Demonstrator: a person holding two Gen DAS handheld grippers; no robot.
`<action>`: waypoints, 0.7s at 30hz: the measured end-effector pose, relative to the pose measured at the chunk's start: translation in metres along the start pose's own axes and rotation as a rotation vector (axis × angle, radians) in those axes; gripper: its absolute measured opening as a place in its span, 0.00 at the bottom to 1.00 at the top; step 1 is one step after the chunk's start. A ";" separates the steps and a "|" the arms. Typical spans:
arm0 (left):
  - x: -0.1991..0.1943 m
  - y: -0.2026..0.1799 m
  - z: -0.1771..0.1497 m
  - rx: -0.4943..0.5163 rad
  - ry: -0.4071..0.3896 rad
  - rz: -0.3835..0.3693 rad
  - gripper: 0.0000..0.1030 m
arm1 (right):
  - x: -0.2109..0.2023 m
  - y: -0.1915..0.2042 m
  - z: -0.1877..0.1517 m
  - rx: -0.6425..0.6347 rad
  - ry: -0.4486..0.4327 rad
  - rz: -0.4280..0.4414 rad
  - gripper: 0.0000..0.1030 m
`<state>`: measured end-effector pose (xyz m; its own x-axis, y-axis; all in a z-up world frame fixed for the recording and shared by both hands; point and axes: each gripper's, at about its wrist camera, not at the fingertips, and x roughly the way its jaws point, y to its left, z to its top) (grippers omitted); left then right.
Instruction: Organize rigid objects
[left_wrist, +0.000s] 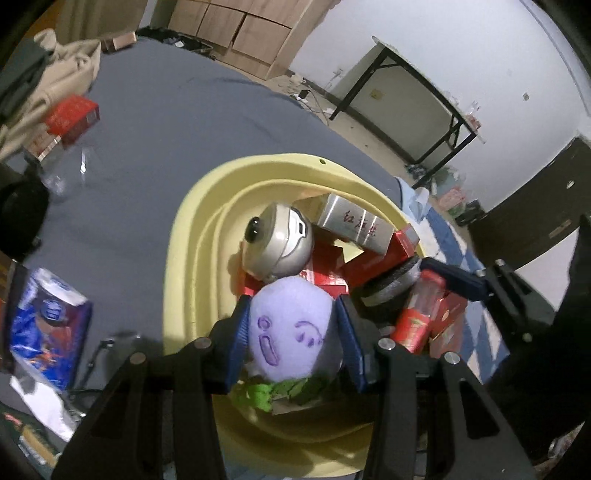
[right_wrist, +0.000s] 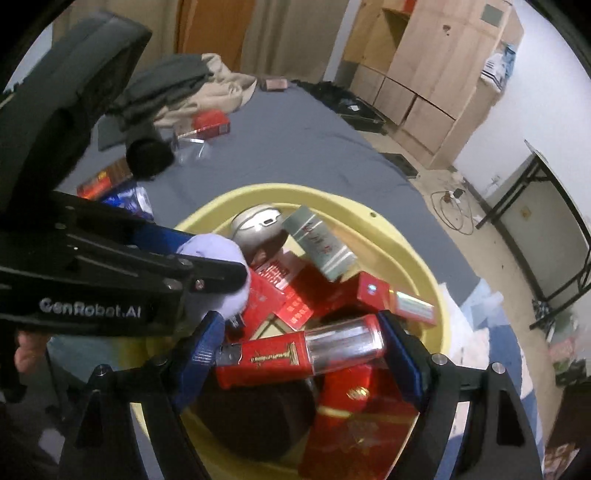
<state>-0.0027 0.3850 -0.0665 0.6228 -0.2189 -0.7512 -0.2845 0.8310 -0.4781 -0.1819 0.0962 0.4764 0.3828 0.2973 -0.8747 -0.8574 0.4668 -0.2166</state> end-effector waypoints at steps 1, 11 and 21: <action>0.001 0.000 -0.001 -0.005 0.003 -0.001 0.47 | 0.004 0.002 0.000 -0.001 0.008 -0.002 0.81; -0.028 -0.005 0.002 -0.012 -0.043 0.031 0.96 | -0.012 0.009 -0.002 0.008 -0.079 -0.010 1.00; -0.167 -0.082 0.038 0.010 -0.226 0.155 1.00 | -0.148 -0.060 -0.038 0.242 -0.316 0.127 1.00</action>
<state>-0.0556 0.3732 0.1157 0.7198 0.0300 -0.6935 -0.3826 0.8508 -0.3602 -0.2002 -0.0076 0.6029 0.3980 0.5882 -0.7040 -0.8133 0.5812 0.0258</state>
